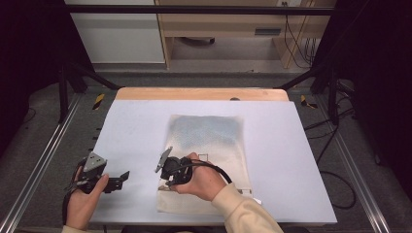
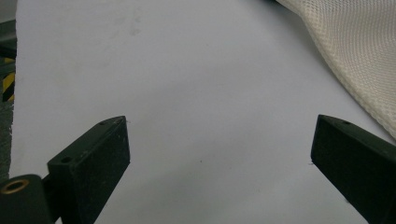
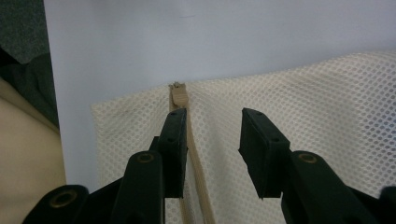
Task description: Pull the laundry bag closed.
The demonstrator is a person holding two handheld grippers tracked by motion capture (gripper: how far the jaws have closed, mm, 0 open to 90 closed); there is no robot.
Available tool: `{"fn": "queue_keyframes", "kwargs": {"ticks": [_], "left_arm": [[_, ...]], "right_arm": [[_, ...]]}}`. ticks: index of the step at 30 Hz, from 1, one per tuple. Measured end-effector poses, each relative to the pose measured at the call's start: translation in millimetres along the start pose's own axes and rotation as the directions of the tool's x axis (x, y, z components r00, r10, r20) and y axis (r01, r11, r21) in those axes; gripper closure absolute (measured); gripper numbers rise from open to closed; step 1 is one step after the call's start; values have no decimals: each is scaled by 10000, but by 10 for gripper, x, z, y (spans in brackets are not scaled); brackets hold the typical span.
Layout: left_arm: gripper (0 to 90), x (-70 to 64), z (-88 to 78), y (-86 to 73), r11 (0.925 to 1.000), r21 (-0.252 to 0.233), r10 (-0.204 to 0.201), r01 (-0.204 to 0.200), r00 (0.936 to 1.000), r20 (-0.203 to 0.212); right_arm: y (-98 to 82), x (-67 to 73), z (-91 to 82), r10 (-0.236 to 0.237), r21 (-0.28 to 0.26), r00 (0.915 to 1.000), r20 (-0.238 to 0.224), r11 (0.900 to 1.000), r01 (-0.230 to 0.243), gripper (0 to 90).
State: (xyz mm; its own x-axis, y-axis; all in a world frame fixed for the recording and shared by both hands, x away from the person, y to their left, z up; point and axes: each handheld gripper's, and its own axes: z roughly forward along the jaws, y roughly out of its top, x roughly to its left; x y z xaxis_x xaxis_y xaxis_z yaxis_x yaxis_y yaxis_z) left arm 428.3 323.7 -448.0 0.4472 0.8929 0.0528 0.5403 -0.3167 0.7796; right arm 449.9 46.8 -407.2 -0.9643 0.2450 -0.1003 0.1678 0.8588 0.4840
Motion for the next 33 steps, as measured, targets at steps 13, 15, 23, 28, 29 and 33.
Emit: {"fn": "queue_keyframes", "kwargs": {"ticks": [13, 15, 23, 28, 29, 33], "left_arm": [[48, -11, -5, 8, 10000, 20, 12, -12, 9999, 142], [48, -10, -2, 7, 10000, -26, -29, 29, 9999, 141], [49, -18, -7, 11, 10000, -17, 6, -6, 9997, 225], [50, -40, -23, 12, 10000, -22, -9, 10, 9995, 329], [51, -40, -23, 12, 10000, -22, -9, 10, 9995, 329], [51, -58, -62, 11, 9998, -144, -134, 141, 9985, 527]], "right_arm": [[120, 92, 257, 1, 343, 9982, -602, 9994, 20, 643], [127, 88, 299, 28, 385, 9978, -669, 9993, -2, 652], [165, 104, 411, 208, 636, 9958, -889, 9979, -152, 708], [171, 86, 456, 264, 699, 9951, -954, 9974, -197, 786], [171, 86, 456, 264, 699, 9951, -954, 9974, -197, 786], [172, 89, 439, 188, 603, 9943, -1049, 9981, -125, 814]]}}
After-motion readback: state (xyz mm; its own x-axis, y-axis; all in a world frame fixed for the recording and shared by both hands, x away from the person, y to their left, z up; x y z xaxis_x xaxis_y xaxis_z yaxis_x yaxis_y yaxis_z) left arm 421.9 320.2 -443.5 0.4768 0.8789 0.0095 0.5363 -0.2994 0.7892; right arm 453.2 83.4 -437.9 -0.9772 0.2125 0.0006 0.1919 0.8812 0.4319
